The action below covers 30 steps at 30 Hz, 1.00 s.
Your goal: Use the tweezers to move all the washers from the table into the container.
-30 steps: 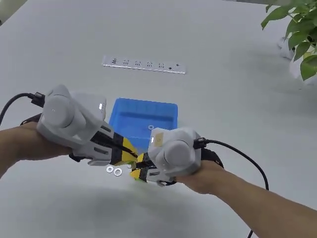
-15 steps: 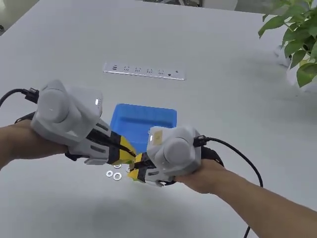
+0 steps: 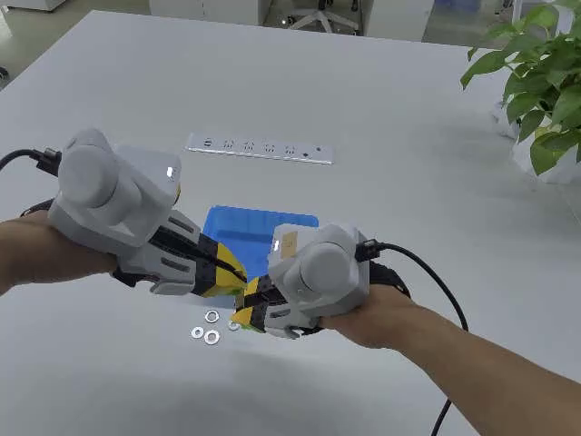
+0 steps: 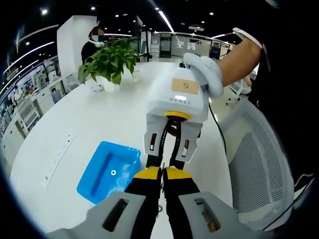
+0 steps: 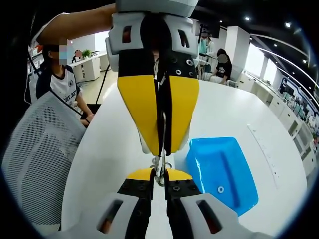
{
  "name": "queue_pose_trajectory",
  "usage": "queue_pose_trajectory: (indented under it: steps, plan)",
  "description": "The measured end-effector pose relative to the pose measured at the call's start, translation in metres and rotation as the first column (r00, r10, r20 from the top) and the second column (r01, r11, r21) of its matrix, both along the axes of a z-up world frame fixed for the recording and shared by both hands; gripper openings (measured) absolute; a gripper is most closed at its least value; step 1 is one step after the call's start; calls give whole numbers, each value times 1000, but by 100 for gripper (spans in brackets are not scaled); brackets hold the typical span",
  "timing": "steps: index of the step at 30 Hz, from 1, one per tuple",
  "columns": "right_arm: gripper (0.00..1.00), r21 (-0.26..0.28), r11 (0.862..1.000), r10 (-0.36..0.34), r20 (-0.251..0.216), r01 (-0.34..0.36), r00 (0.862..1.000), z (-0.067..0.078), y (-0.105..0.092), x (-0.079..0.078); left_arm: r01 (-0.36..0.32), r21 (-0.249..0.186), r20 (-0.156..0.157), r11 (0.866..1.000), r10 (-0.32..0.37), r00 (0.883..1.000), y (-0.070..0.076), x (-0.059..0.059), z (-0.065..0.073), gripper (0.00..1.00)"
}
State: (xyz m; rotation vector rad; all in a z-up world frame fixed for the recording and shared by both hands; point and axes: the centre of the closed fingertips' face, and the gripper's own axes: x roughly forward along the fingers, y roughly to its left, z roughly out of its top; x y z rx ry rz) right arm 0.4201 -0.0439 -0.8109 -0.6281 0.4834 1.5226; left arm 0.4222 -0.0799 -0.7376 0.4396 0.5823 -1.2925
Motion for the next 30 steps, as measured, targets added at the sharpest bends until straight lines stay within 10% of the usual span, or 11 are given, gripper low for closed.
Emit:
queue_pose_trajectory:
  steps: [30]
  plan:
    - [10, 42, 997, -62, 60, 60, 996, 37, -9, 55, 56, 34, 60, 998, -58, 996, -13, 48, 35, 5]
